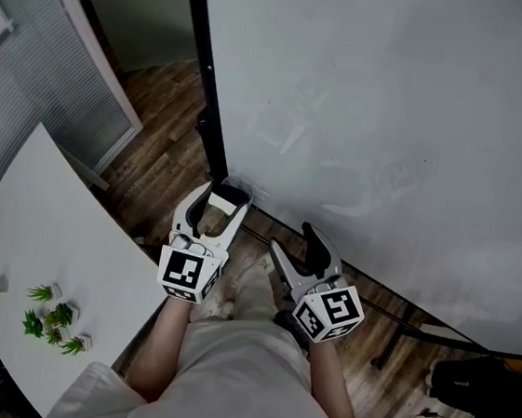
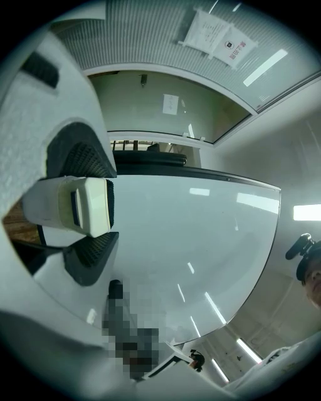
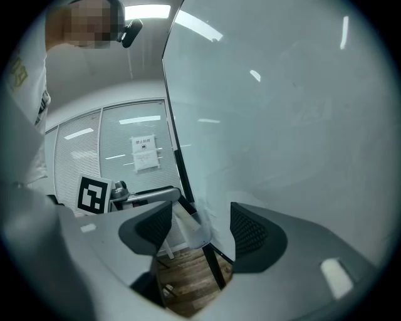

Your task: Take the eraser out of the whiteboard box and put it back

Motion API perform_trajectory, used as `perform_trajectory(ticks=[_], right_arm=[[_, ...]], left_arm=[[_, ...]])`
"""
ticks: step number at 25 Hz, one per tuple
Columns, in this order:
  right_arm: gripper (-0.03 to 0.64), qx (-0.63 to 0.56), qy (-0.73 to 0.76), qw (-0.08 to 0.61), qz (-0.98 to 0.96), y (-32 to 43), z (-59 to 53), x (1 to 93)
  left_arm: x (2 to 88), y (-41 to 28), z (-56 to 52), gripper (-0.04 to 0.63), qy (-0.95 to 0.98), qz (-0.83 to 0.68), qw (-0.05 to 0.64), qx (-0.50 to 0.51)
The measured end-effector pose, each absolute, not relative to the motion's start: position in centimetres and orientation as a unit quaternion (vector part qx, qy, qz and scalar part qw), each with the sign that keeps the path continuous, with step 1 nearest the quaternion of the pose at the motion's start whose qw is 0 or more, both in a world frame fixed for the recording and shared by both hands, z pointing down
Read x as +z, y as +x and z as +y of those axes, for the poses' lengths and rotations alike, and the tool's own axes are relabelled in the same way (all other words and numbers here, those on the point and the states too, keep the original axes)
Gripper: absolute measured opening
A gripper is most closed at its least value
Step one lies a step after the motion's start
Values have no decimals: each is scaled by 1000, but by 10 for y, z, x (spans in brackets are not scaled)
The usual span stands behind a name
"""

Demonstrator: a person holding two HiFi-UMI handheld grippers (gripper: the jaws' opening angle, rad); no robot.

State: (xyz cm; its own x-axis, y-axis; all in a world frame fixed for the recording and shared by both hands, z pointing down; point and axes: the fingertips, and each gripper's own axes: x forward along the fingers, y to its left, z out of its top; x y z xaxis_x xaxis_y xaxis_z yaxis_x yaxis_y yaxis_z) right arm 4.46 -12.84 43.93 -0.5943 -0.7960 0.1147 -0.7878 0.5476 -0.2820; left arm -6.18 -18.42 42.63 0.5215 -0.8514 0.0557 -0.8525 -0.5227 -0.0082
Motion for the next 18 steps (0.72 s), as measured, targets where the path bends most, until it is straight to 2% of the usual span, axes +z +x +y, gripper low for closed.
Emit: perform_trajectory(ticks=[18], right_arm=[[295, -144, -452, 22, 880, 36, -119, 426]], left_arm=[[408, -66, -174, 266, 876, -481, -1, 9]])
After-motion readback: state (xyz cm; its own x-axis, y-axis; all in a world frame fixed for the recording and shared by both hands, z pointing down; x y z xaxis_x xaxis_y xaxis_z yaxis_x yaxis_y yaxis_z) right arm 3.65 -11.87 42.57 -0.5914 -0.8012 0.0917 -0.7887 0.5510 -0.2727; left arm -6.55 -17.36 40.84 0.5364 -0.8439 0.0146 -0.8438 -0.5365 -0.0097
